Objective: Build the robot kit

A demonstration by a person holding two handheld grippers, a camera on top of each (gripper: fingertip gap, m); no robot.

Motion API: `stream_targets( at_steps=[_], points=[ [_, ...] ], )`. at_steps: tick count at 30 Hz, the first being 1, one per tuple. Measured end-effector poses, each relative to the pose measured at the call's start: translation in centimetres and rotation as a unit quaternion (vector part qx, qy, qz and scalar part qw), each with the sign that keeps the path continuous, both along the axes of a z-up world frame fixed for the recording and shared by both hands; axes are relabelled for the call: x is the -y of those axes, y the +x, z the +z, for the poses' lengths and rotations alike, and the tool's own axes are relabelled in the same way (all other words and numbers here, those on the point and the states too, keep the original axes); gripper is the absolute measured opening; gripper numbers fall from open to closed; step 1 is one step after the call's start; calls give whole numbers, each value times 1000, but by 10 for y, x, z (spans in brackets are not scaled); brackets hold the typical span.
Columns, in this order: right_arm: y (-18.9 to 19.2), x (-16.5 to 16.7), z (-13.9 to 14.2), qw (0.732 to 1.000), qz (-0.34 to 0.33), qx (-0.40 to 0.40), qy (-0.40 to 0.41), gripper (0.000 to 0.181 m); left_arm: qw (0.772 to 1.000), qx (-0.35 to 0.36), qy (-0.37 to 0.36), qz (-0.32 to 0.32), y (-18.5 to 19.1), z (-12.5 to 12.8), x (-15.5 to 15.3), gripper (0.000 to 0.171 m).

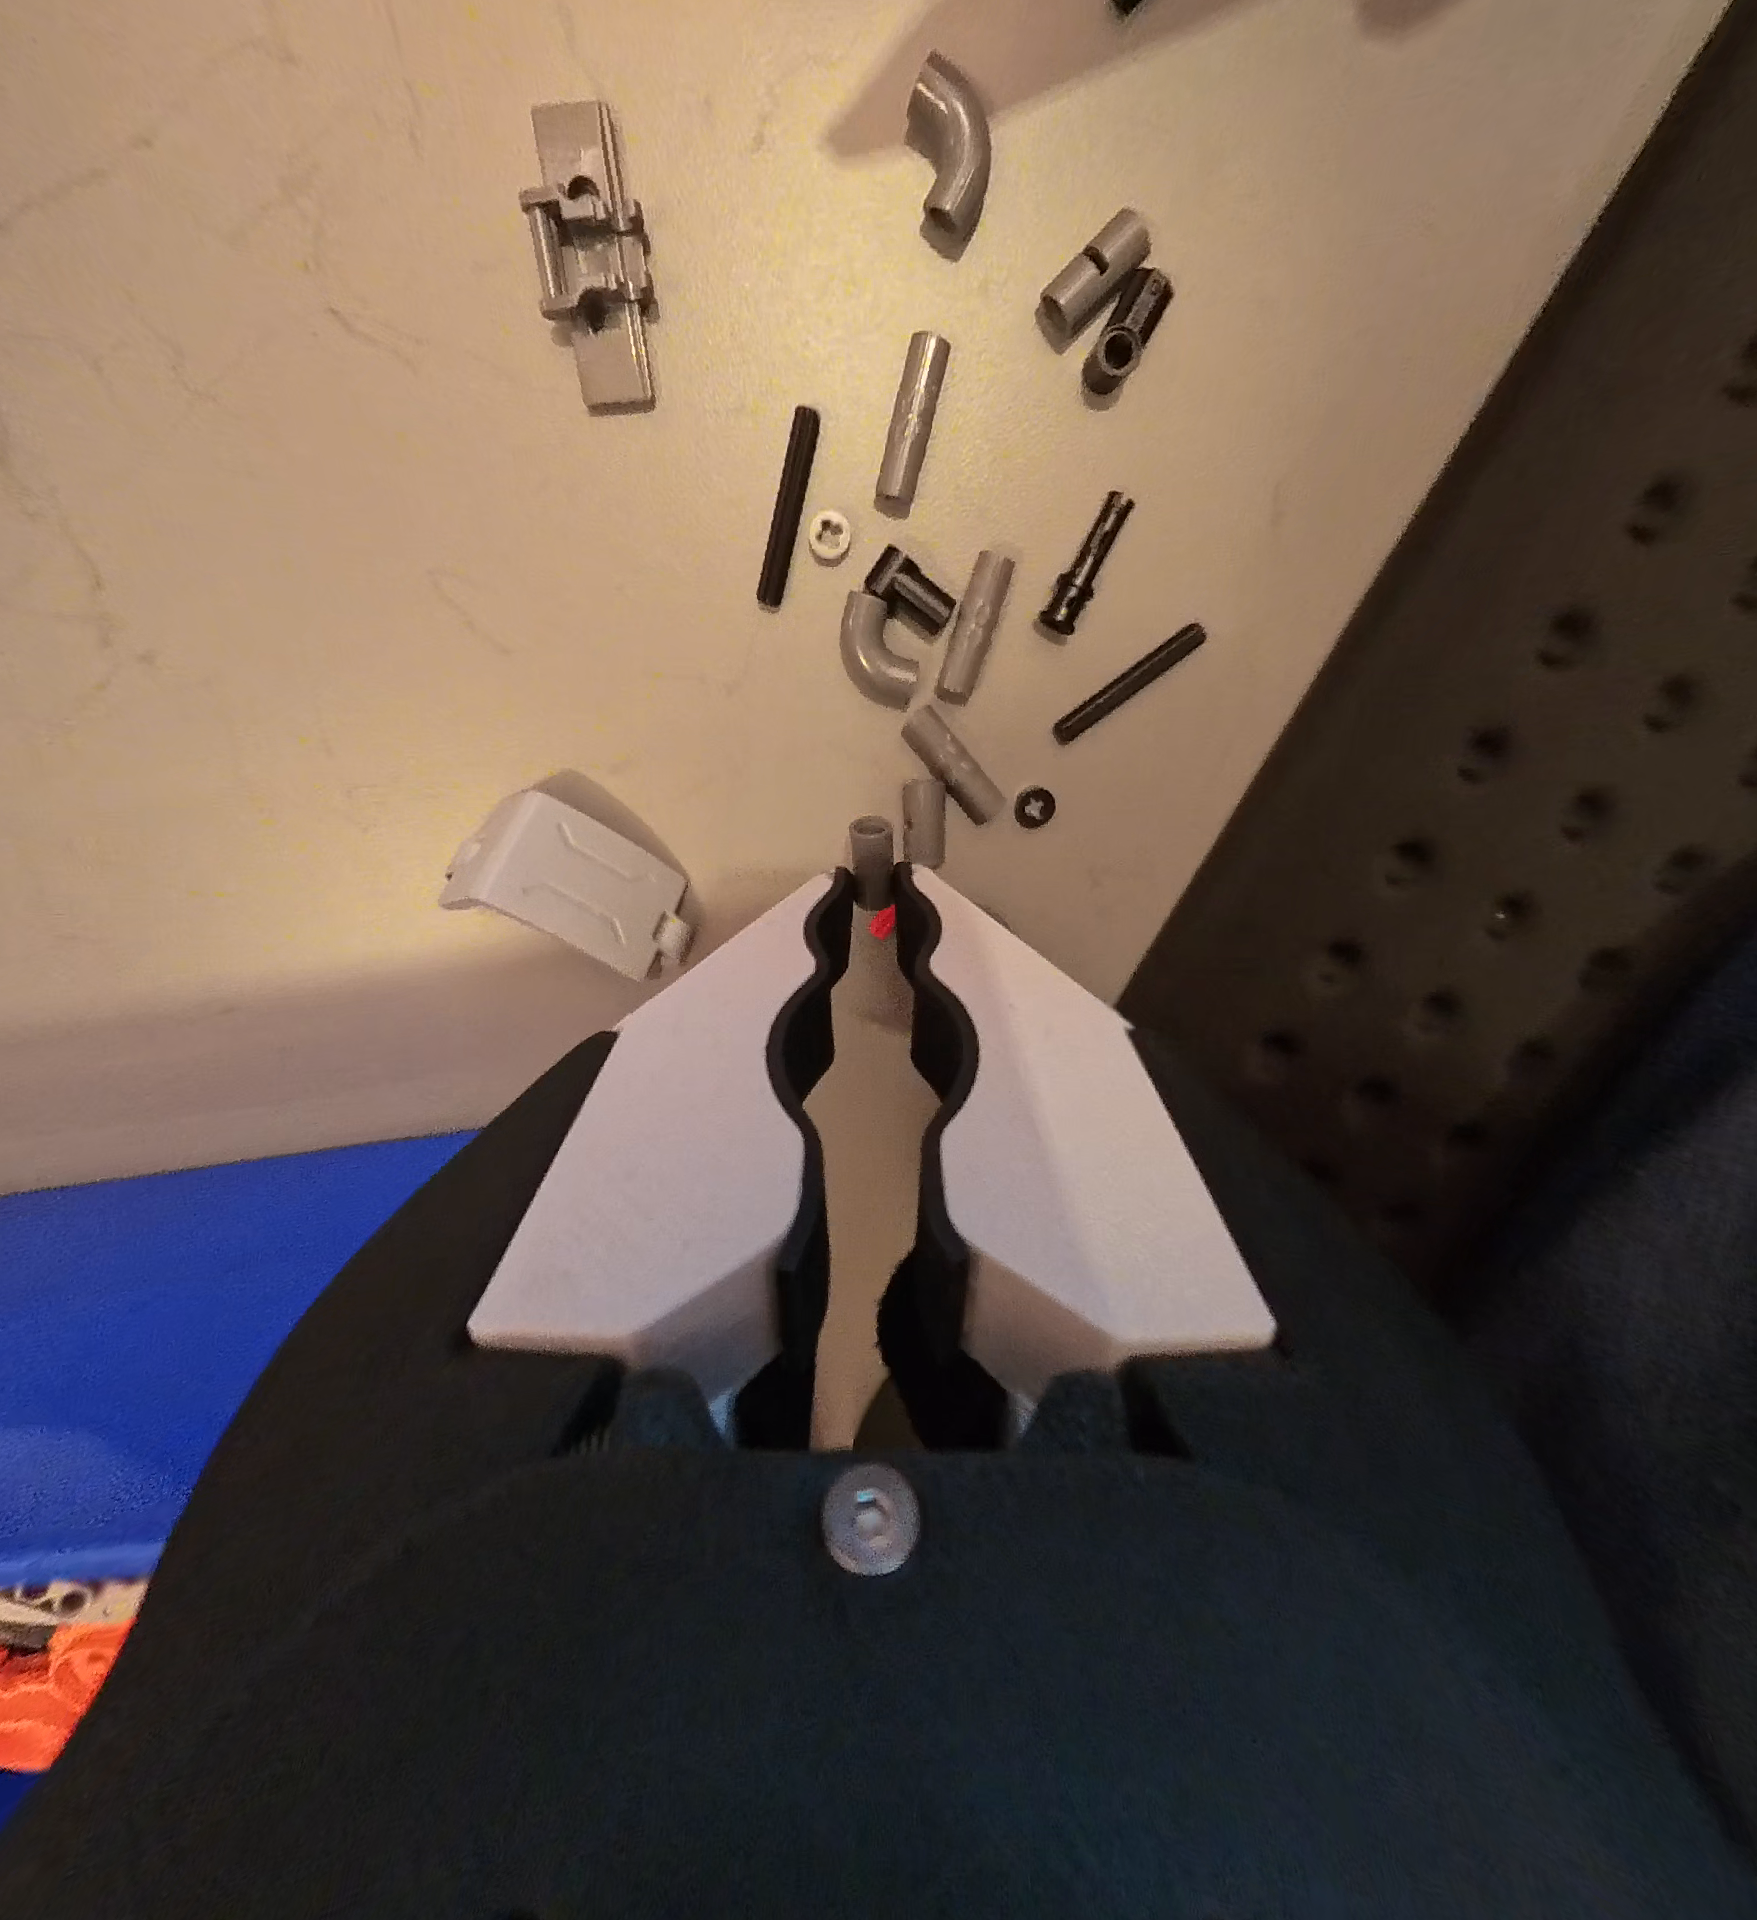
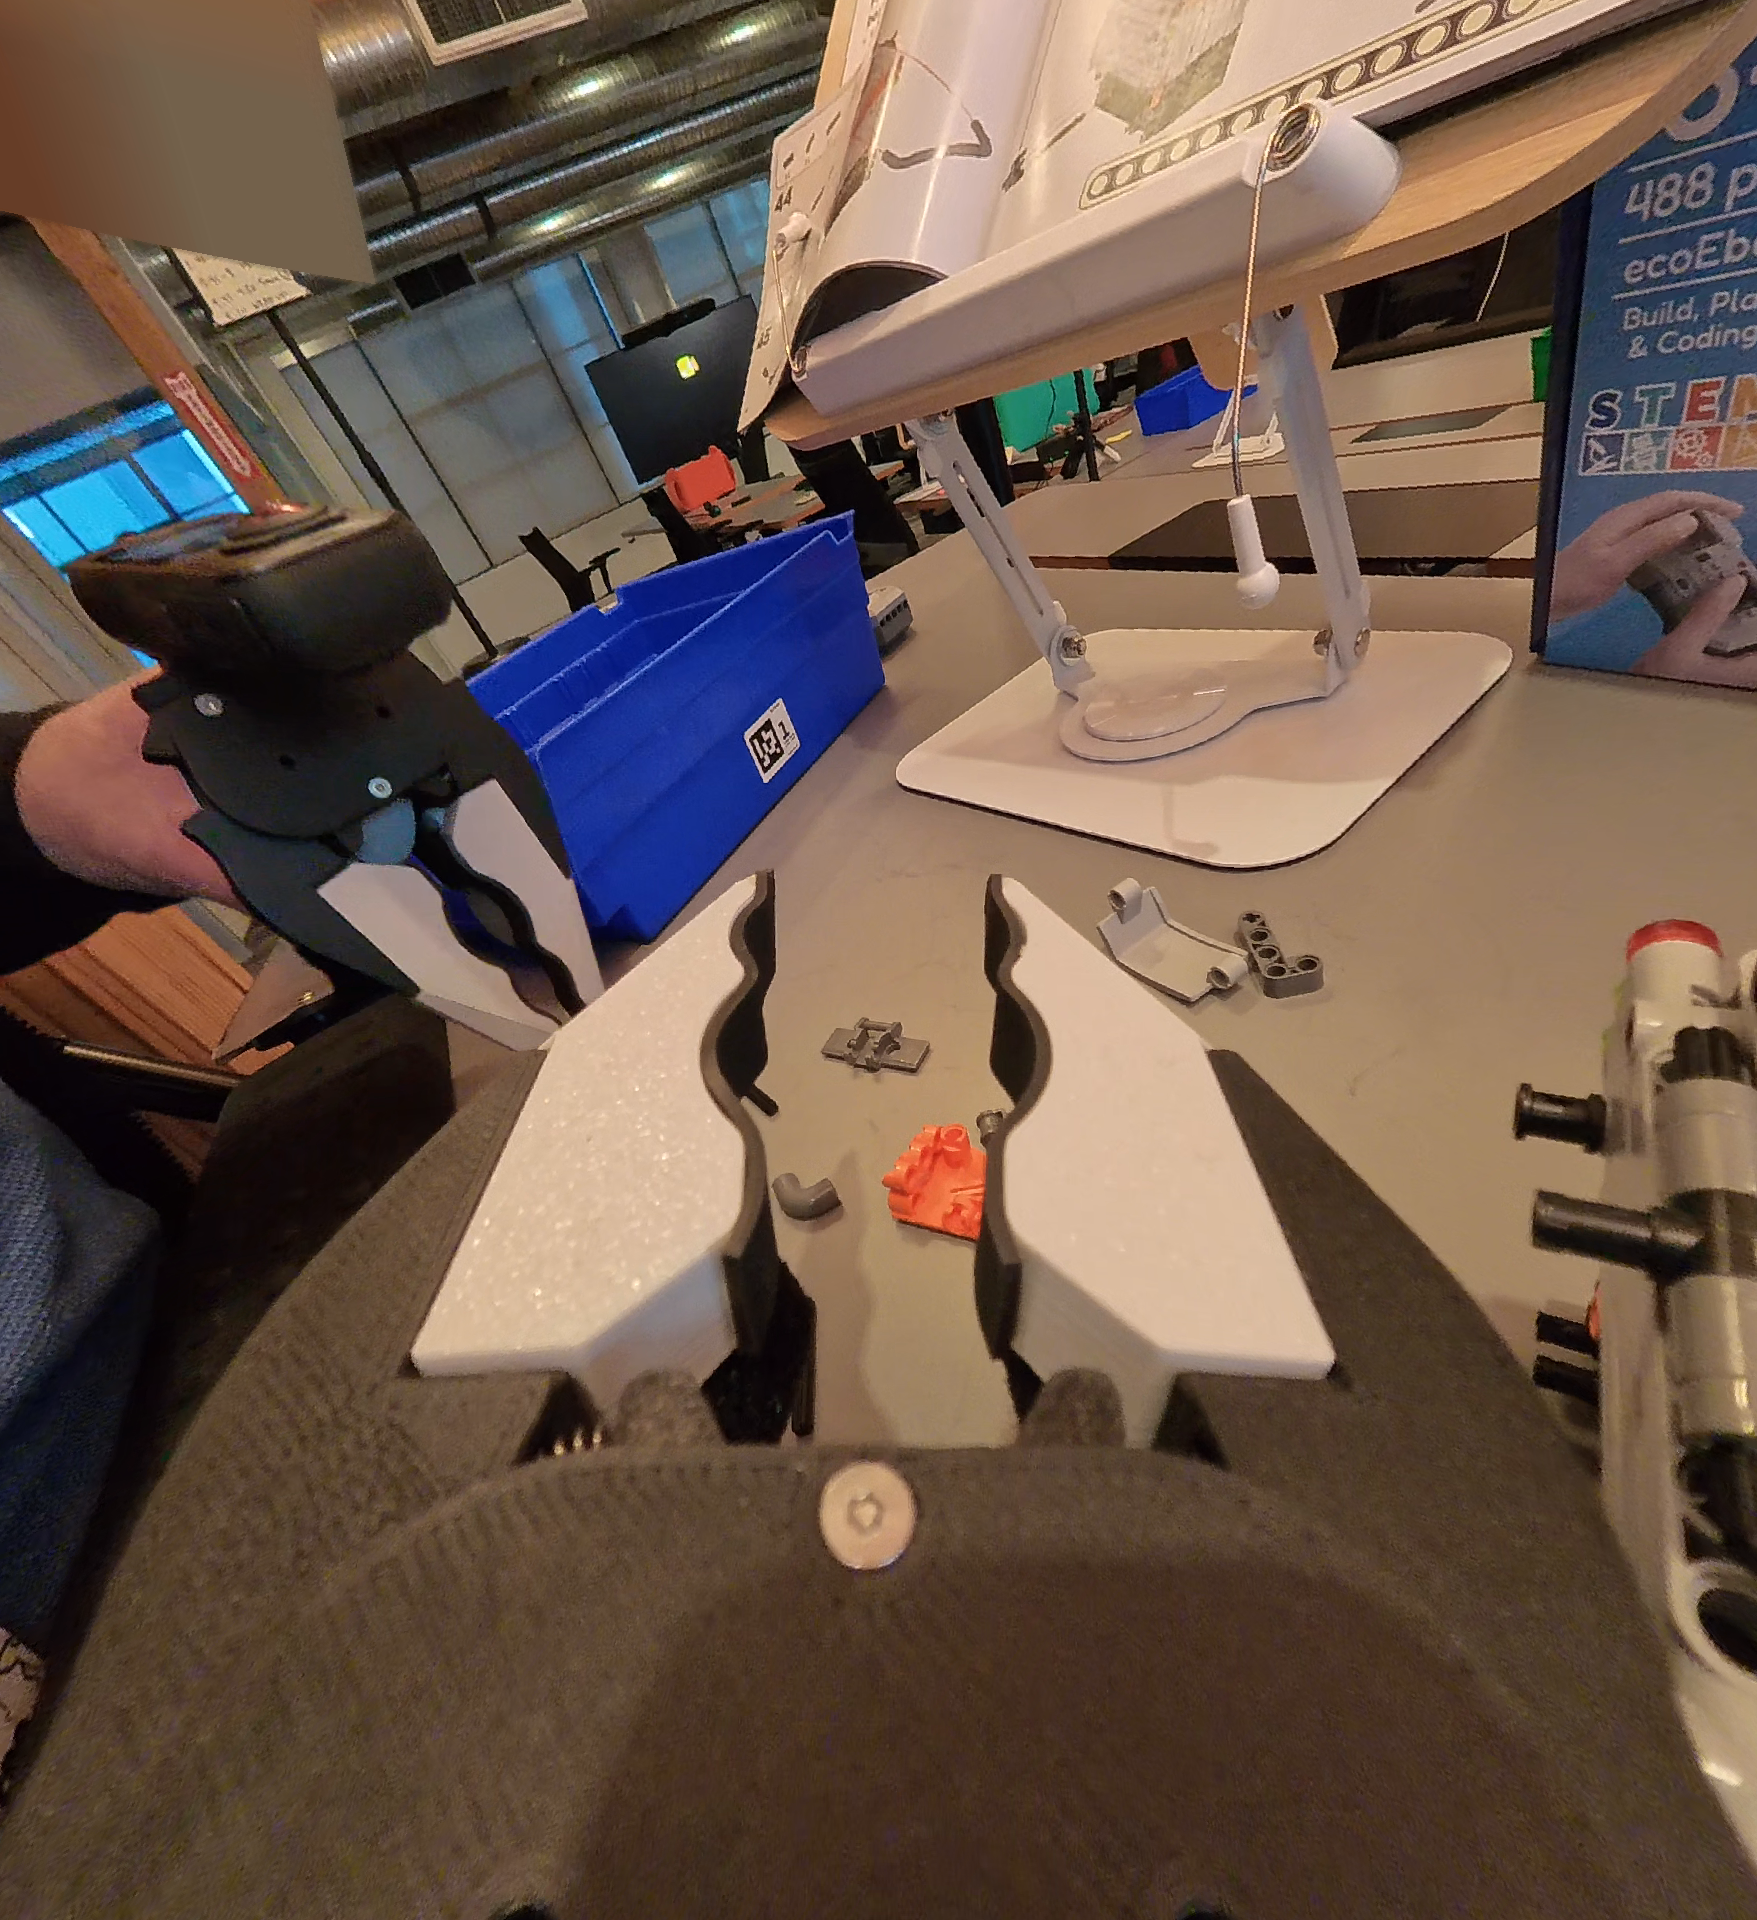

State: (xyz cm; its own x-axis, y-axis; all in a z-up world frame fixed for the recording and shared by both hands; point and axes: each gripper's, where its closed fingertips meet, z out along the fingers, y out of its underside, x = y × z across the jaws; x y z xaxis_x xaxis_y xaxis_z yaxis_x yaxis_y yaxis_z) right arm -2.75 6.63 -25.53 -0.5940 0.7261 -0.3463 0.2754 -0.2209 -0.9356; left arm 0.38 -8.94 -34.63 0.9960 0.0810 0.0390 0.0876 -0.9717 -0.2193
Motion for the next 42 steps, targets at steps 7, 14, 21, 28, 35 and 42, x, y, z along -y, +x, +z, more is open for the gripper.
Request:
stream_targets(
  at_steps=[7,14,21,28,35,42],
  points=[
    [0,1,-1,1000,1,2,2,38,1000,-2,9,4,0,-12,-6,7],
    [-1,1,-3,1000,1,5,3,38,999,-11,39,7,-3,4,-6,22],
    [-2,1,-5,1000,1,11,6,38,986,-16,160,52,-26,82,11,24],
    [-3,2,-8,1000,0,16,11,38,977,-30,131,168,-107,82,114,32],
    [-4,2,-10,1000,-3,21,17,38,983,-12,73,168,-124,30,116,46],
    [-5,0,-11,1000,-7,24,18,38,982,-68,0,177,-138,-1,127,65]
  ],
)
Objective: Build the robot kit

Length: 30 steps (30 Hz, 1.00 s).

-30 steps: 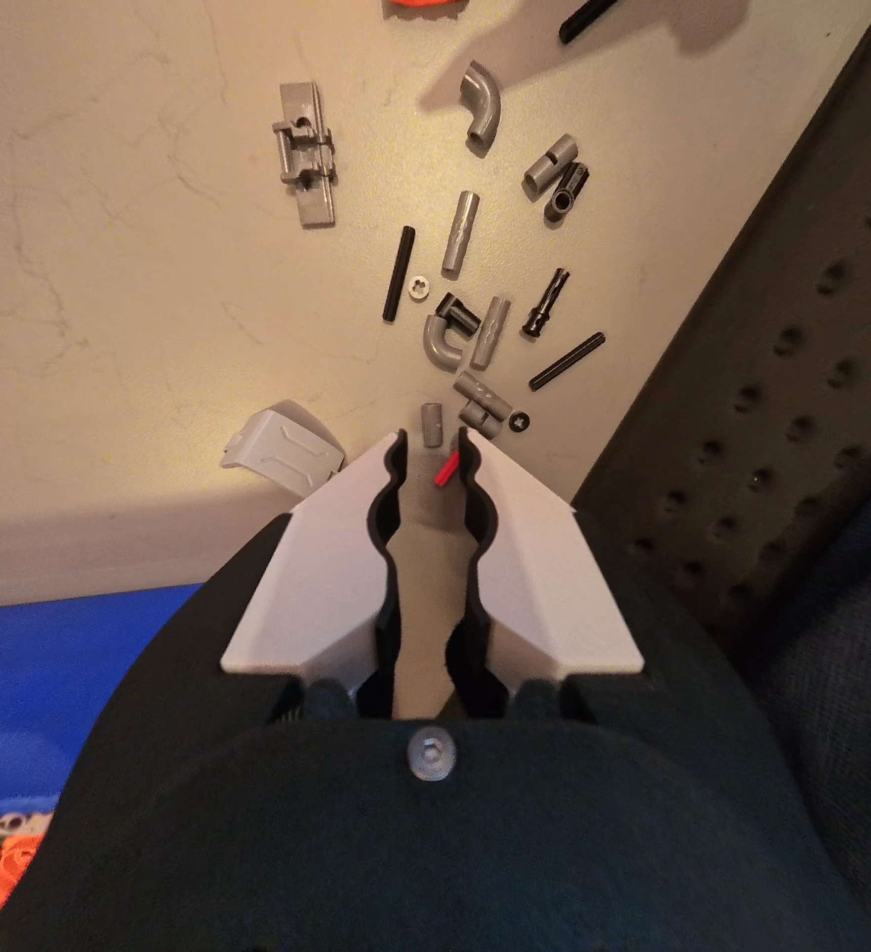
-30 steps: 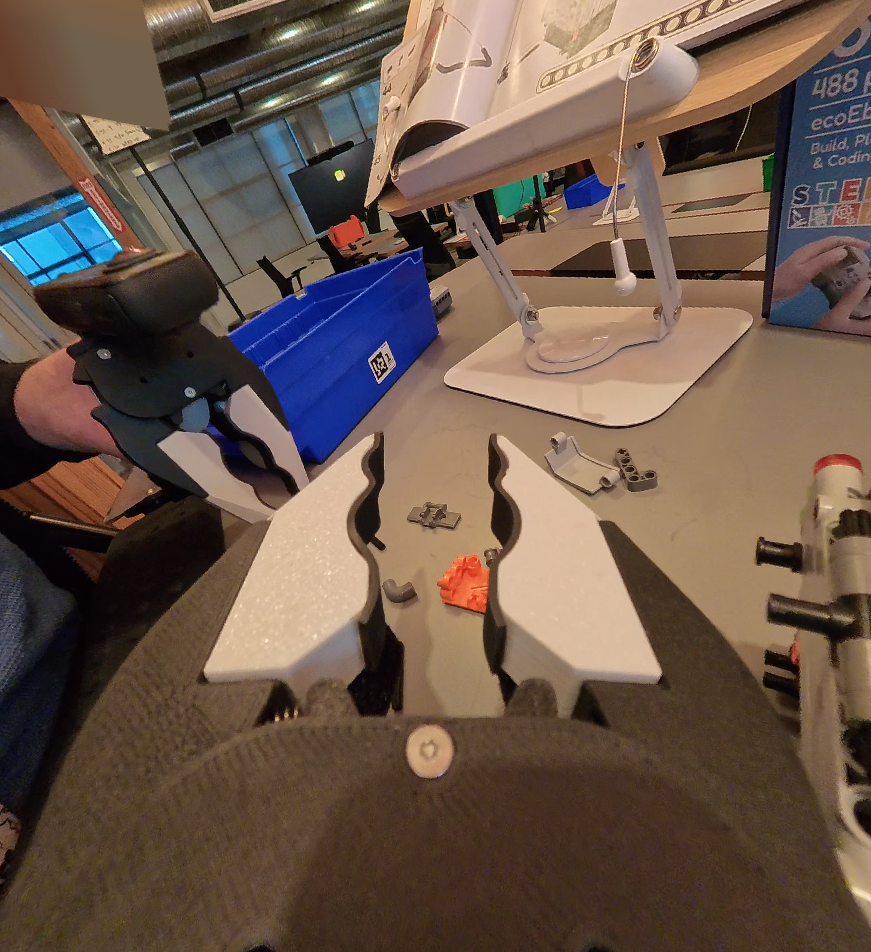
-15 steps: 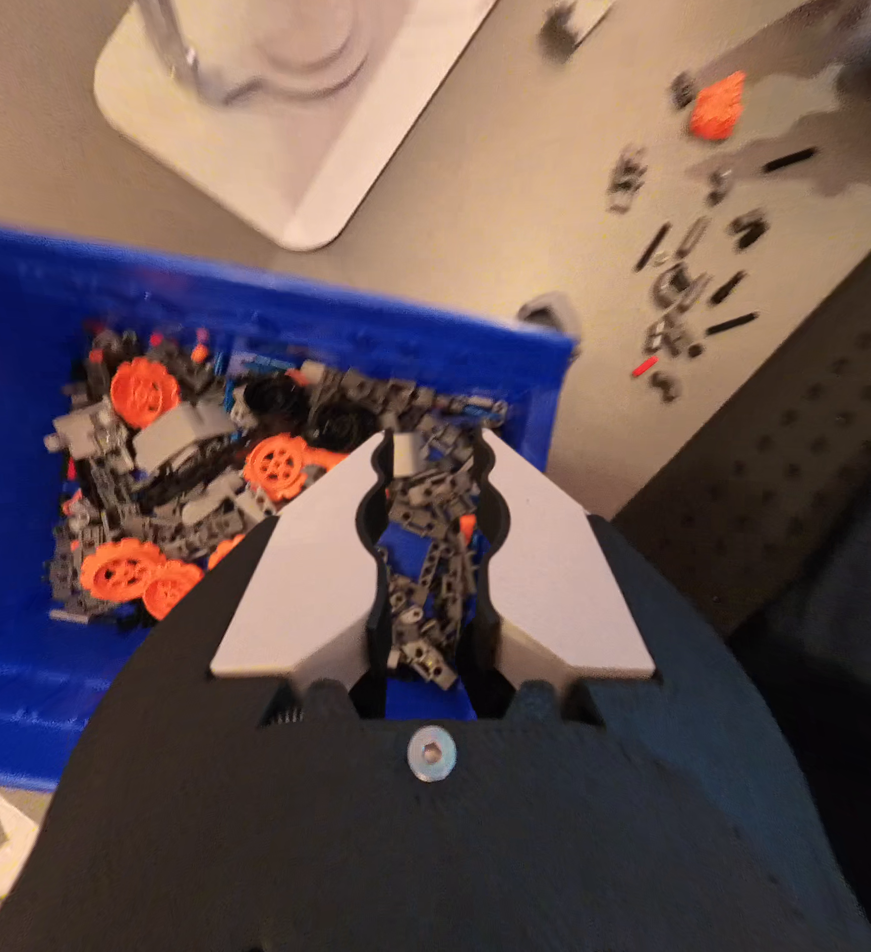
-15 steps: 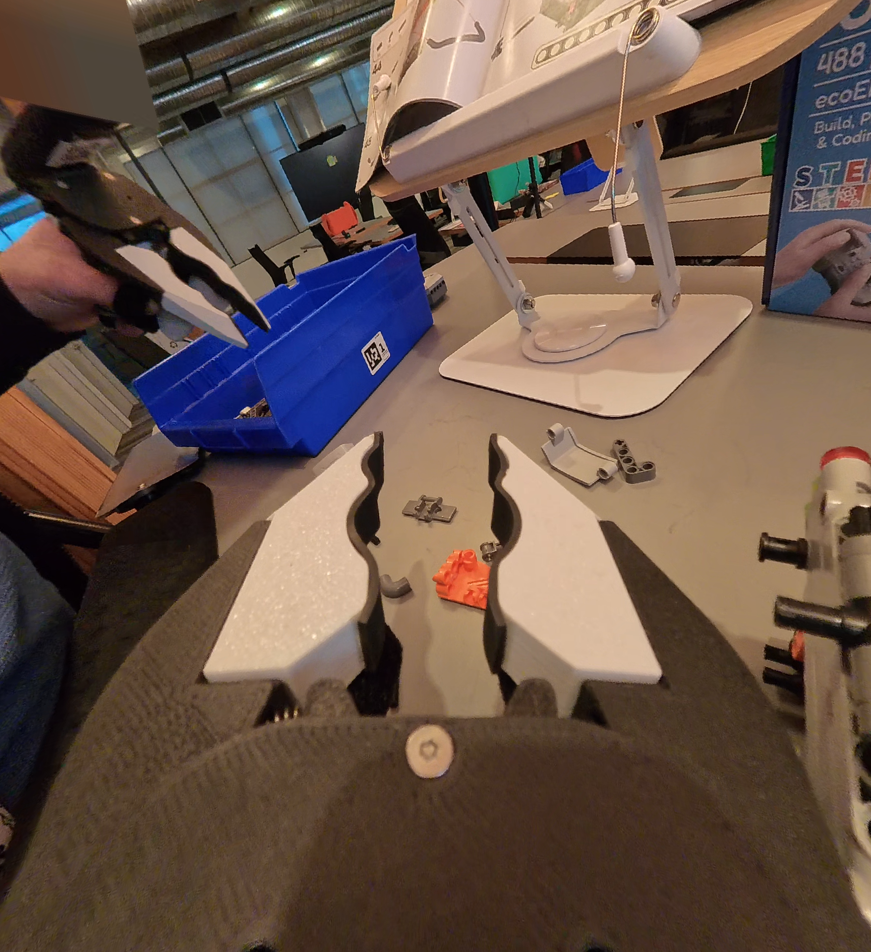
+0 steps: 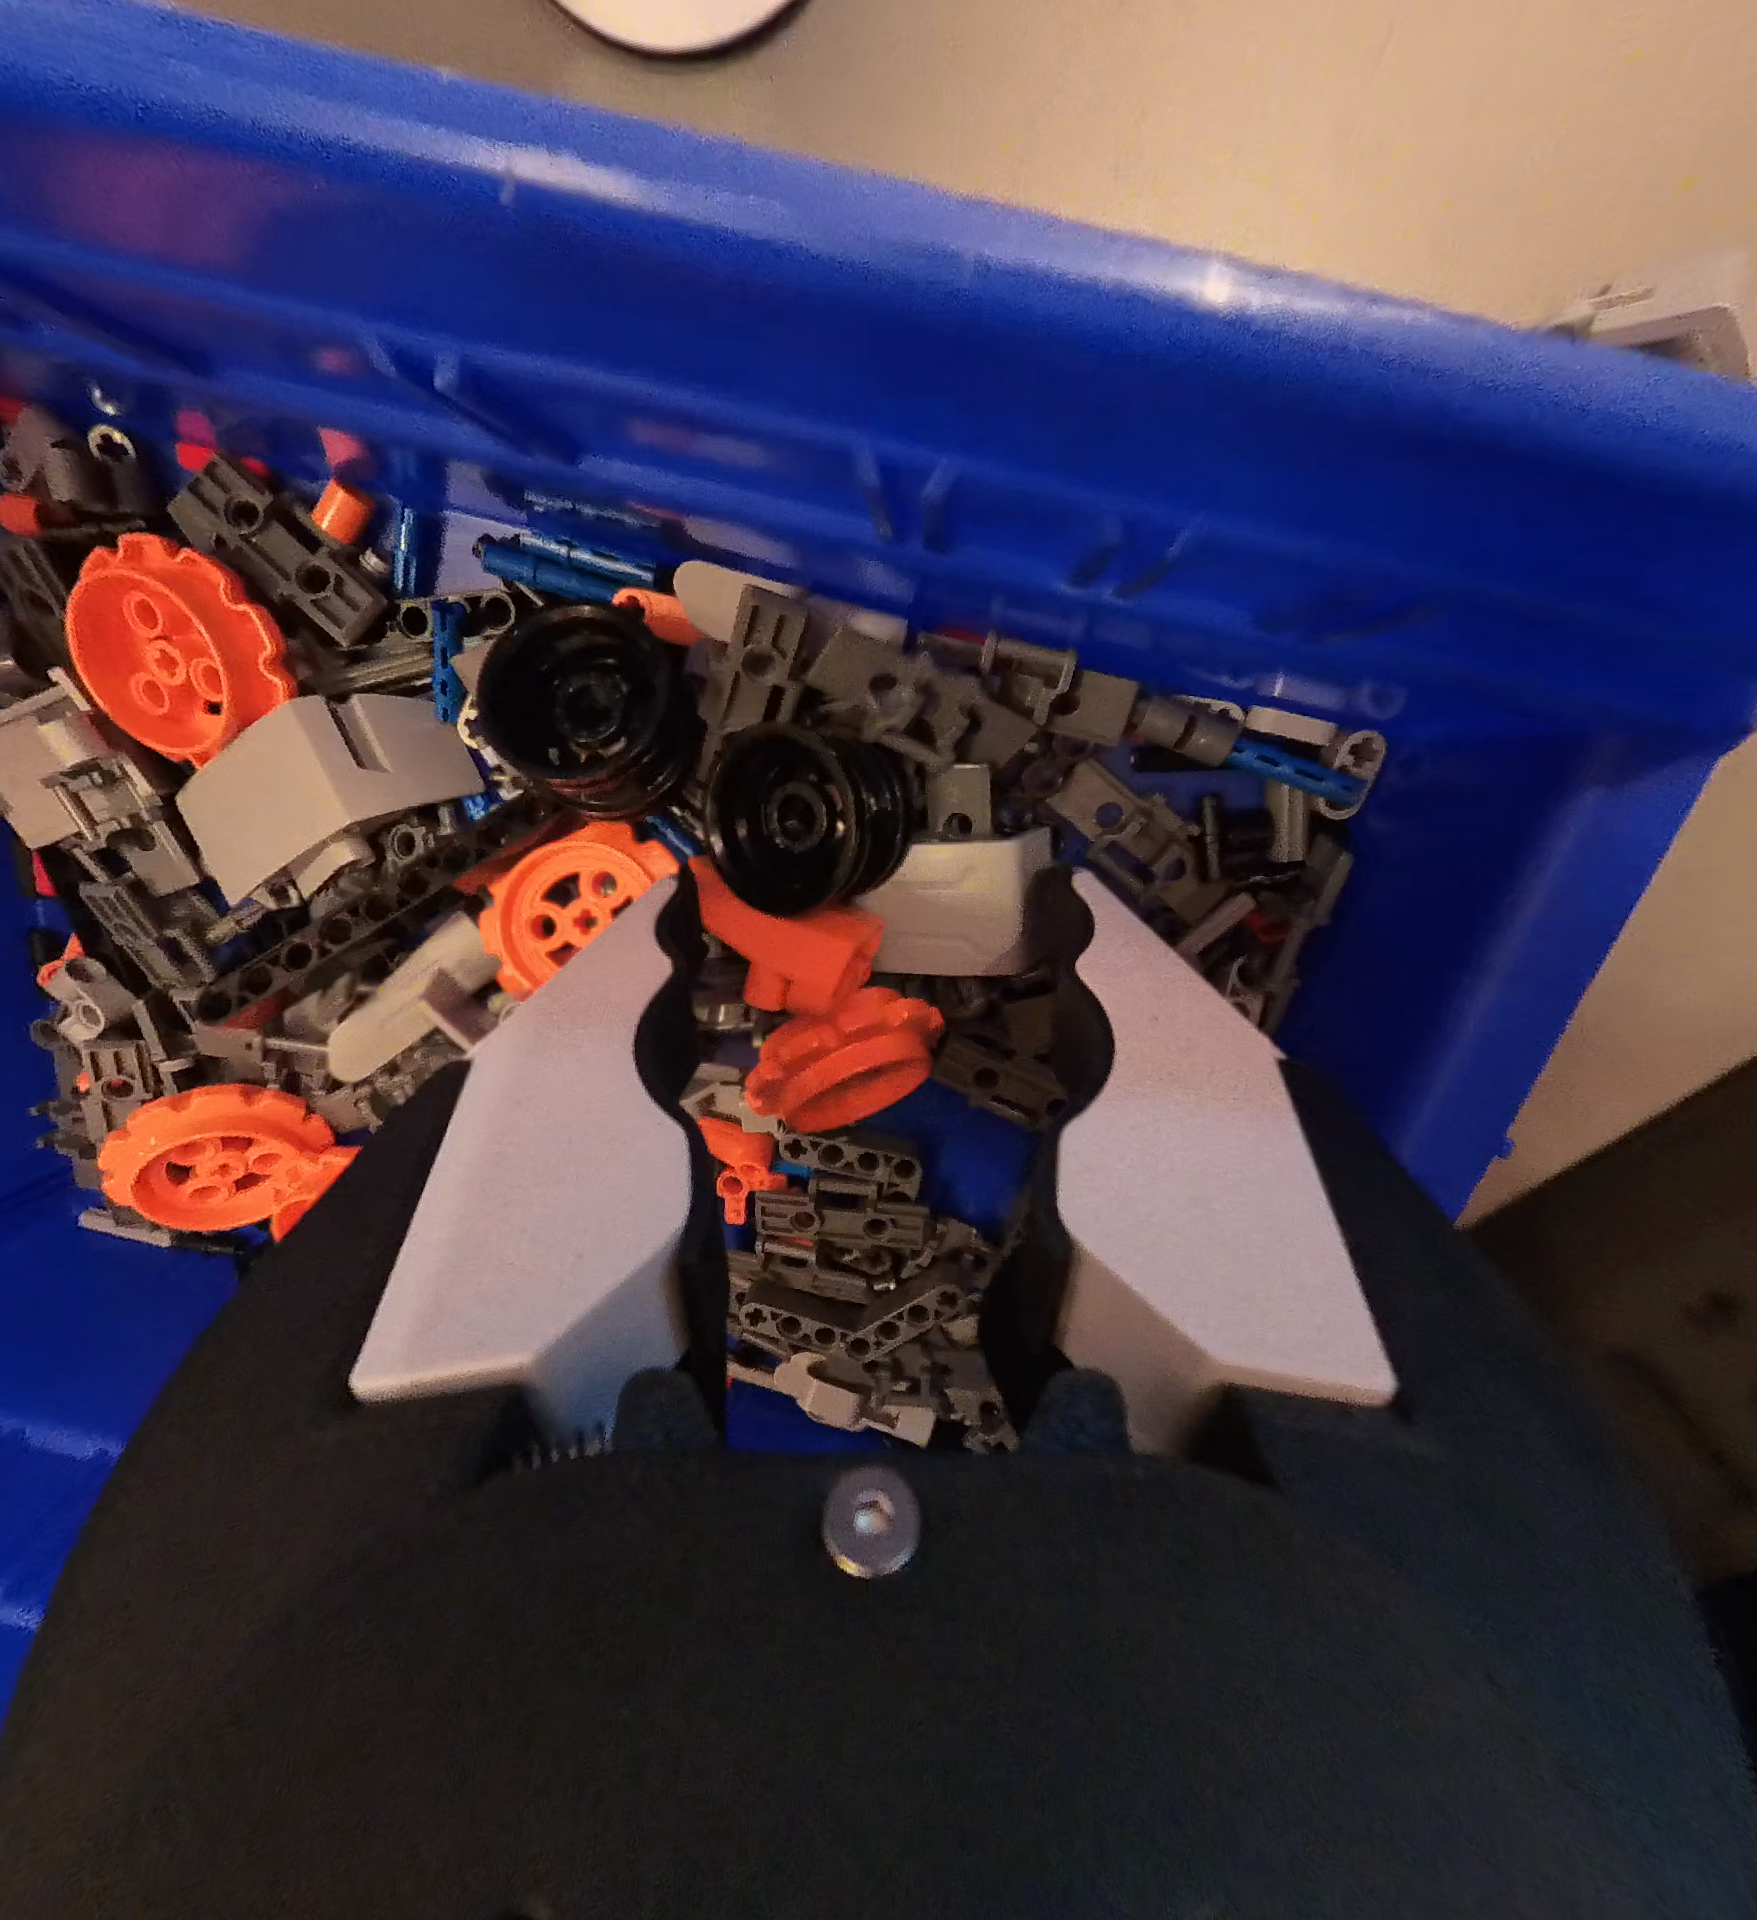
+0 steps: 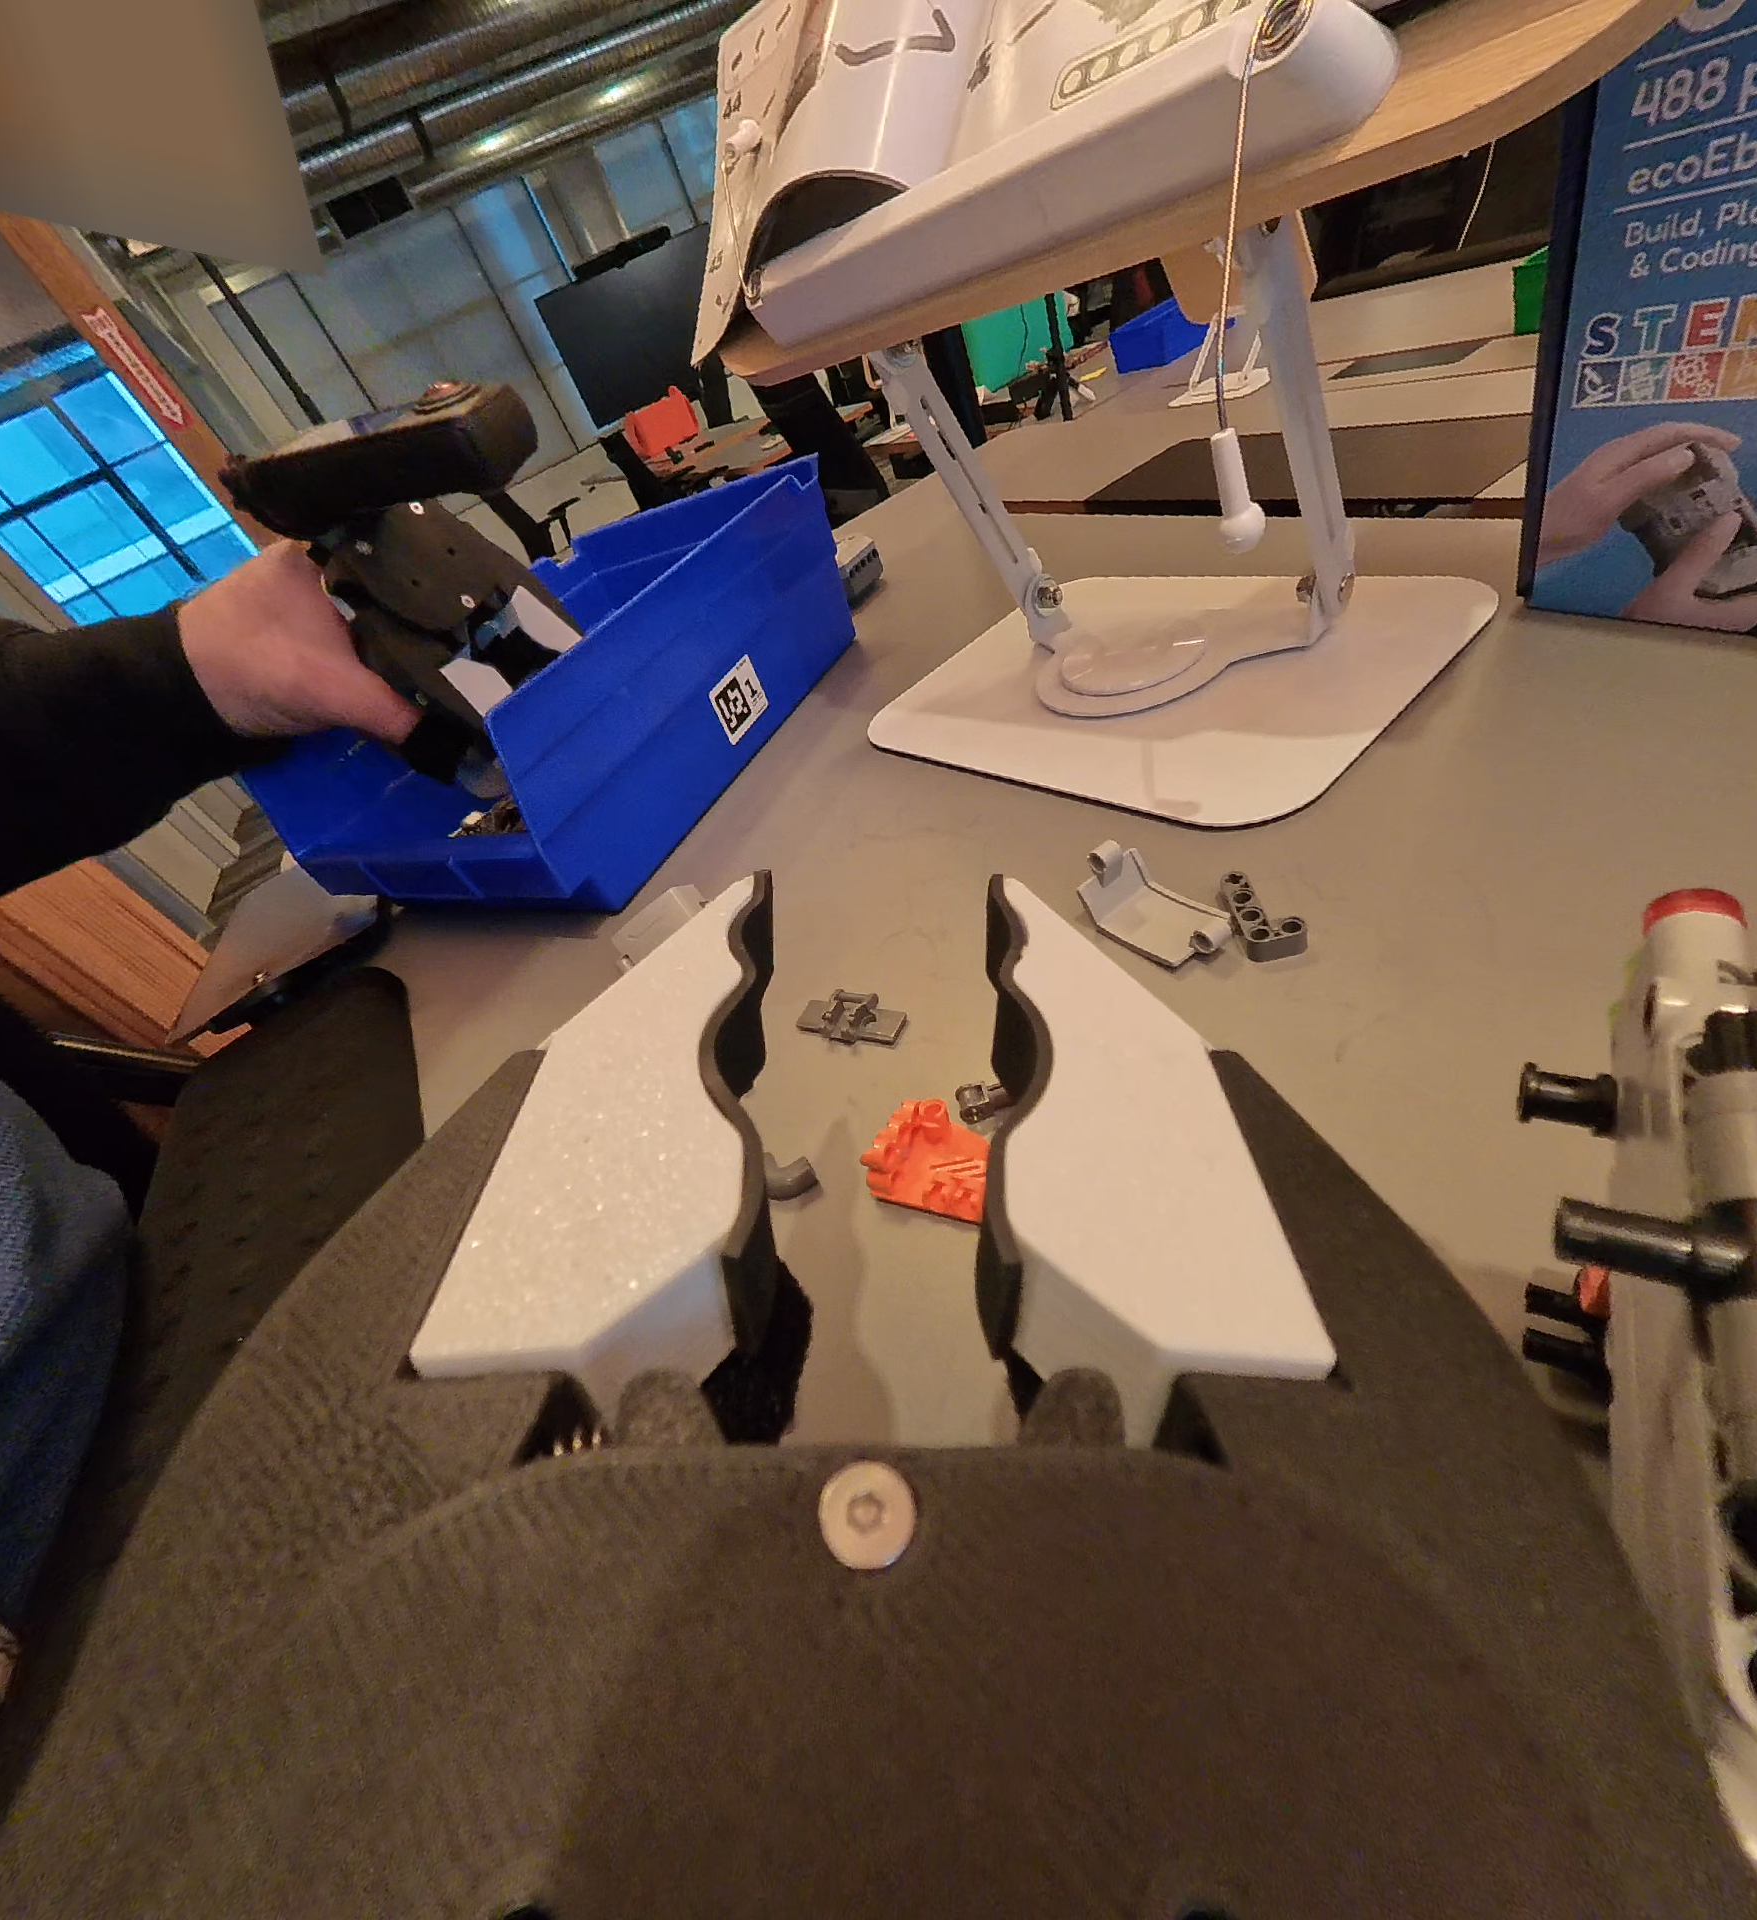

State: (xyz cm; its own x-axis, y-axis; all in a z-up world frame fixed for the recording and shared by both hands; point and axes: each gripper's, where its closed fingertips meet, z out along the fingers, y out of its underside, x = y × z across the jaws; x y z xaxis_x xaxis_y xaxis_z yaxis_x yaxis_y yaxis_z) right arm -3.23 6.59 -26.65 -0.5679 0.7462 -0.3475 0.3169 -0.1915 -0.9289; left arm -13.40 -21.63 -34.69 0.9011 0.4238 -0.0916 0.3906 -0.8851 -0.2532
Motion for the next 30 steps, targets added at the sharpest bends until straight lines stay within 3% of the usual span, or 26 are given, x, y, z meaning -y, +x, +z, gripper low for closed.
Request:
stream_targets(
  at_steps=[7,12,14,17,20,25,30],
  points=[
    [0,1,-1,1000,3,4,0,38,1000,12,21,13,-3,4,9,36],
    [0,1,-2,1000,4,5,0,38,998,-42,3,48,-27,17,30,38],
    [0,1,-2,1000,4,5,0,38,997,-56,22,39,-26,29,21,41],
    [-1,1,-2,1000,4,6,0,38,995,-36,86,-44,2,42,-16,37],
    [0,2,-2,1000,4,6,1,38,987,15,113,-112,35,33,-40,28],
    [0,1,-1,1000,3,4,0,38,988,29,85,-127,37,4,-41,25],
    [0,1,-1,1000,3,3,0,38,987,30,91,-125,36,3,-46,20]
  ],
)
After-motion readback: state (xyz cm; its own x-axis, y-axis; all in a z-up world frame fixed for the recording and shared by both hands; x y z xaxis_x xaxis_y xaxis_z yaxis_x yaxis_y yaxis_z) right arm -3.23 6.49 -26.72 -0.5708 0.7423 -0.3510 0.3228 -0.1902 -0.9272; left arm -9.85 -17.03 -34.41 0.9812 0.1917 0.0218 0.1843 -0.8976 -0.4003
